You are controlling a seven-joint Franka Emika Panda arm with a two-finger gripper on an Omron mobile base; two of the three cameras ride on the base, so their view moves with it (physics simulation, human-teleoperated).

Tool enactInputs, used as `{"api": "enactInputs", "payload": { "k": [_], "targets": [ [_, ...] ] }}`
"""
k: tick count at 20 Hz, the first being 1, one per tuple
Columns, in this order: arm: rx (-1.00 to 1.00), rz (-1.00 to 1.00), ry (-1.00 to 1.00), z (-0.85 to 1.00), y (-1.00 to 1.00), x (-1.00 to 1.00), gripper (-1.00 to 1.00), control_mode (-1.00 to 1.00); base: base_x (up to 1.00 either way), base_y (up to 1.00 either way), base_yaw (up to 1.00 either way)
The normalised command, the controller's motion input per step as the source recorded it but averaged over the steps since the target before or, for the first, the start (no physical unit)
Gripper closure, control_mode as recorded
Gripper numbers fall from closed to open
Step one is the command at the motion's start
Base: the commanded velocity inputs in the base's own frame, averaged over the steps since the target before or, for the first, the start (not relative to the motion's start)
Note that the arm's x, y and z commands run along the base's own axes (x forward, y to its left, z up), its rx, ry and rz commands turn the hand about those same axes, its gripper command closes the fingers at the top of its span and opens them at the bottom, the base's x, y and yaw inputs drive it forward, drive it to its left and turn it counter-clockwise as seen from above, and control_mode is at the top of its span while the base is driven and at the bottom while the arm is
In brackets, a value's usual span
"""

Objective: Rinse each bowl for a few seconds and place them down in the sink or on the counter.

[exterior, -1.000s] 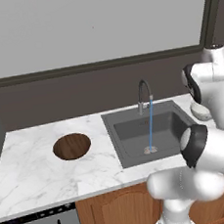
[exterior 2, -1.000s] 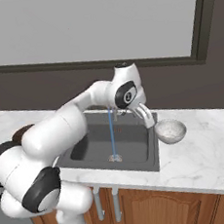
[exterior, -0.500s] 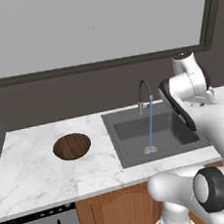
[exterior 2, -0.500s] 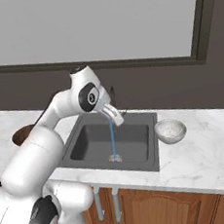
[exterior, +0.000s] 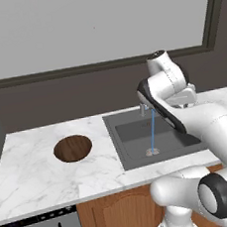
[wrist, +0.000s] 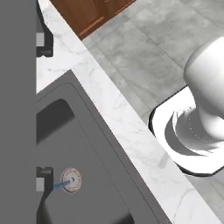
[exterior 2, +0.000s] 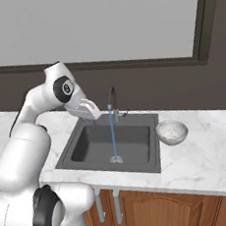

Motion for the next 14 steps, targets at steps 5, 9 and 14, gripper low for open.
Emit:
{"api": "enactInputs", "payload": {
  "k": [5, 9, 14],
  "targets": [
    [-0.02, 0.12, 0.07, 0.00, 0.65, 0.00, -1.00, -1.00, 0.00, 0.00, 0.00],
    [0.00, 0.08, 0.06, -0.04, 0.57, 0.00, -1.00, -1.00, 0.00, 0.00, 0.00],
    [0.00, 0.03, 0.00, -0.16, 0.53, 0.00, -1.00, -1.00, 0.00, 0.00, 0.00]
  ]
}}
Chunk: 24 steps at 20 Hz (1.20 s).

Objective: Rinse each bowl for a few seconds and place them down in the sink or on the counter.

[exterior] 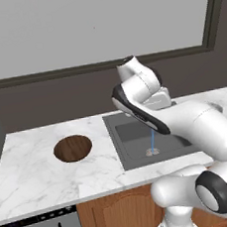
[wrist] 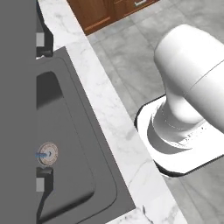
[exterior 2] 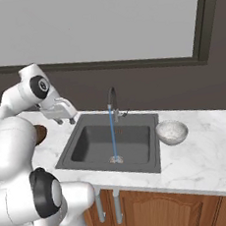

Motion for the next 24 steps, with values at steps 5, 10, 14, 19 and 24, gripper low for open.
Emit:
{"api": "enactInputs", "payload": {
  "k": [5, 10, 14, 19, 24],
  "targets": [
    [0.02, 0.02, 0.00, -0.22, 0.50, 0.00, -1.00, -1.00, 0.00, 0.00, 0.00],
    [0.04, 0.02, 0.01, -0.22, 0.49, 0.00, -1.00, -1.00, 0.00, 0.00, 0.00],
    [0.06, 0.01, 0.03, -0.08, 0.47, 0.01, -1.00, -1.00, 0.00, 0.00, 0.00],
    [0.08, 0.01, 0.04, -0.10, 0.43, 0.00, -1.00, -1.00, 0.00, 0.00, 0.00],
    [0.12, 0.01, 0.02, -0.08, 0.26, 0.00, -1.00, -1.00, 0.00, 0.00, 0.00]
  ]
}}
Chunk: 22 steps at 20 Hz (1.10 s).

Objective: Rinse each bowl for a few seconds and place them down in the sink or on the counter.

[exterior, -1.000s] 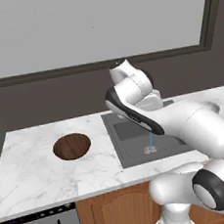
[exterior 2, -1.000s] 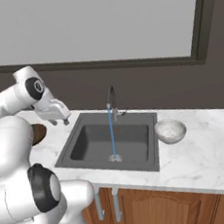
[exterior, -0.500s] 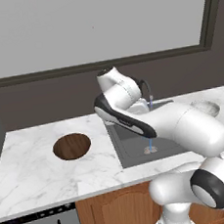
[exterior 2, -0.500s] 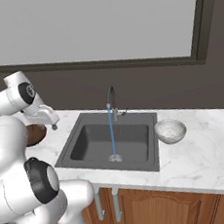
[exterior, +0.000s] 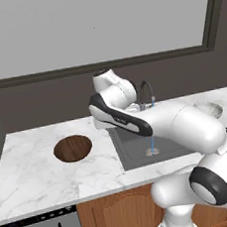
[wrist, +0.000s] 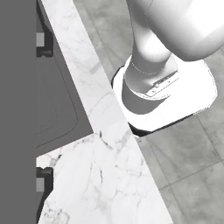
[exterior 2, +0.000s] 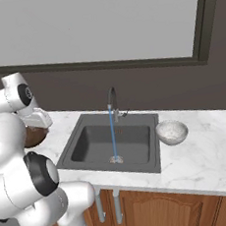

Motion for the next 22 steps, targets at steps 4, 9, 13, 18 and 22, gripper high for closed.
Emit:
{"api": "enactInputs", "payload": {
  "k": [4, 9, 13, 18, 22],
  "targets": [
    [0.12, 0.02, 0.00, -0.07, 0.16, 0.00, -1.00, -1.00, 0.00, 0.00, 0.00],
    [0.05, 0.03, -0.01, -0.09, 0.13, 0.00, -1.00, -1.00, 0.00, 0.00, 0.00],
    [0.04, 0.02, -0.04, -0.10, 0.13, 0.03, -1.00, -1.00, 0.00, 0.00, 0.00],
    [0.07, 0.00, 0.00, -0.14, 0.20, 0.16, -1.00, -1.00, 0.00, 0.00, 0.00],
    [0.07, 0.00, 0.00, -0.16, 0.17, 0.18, -1.00, -1.00, 0.00, 0.00, 0.00]
  ]
}}
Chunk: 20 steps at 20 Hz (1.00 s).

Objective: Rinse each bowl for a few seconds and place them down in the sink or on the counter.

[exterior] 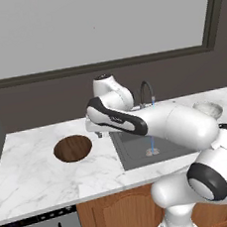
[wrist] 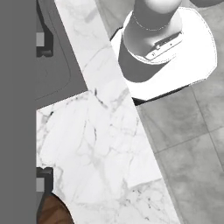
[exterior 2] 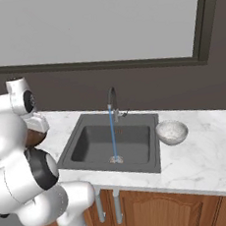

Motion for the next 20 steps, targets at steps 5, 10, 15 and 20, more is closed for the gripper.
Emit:
{"api": "enactInputs", "payload": {
  "k": [5, 10, 15, 20],
  "targets": [
    [0.07, 0.00, 0.00, -0.19, 0.12, 0.17, -1.00, -1.00, 0.00, 0.00, 0.00],
    [0.07, 0.00, 0.00, -0.25, 0.21, 0.20, -1.00, -1.00, 0.00, 0.00, 0.00],
    [0.03, 0.00, 0.00, -0.21, 0.20, 0.17, -1.00, -1.00, 0.00, 0.00, 0.00],
    [0.00, 0.00, 0.00, -0.19, 0.17, 0.21, -1.00, -1.00, 0.00, 0.00, 0.00]
  ]
}}
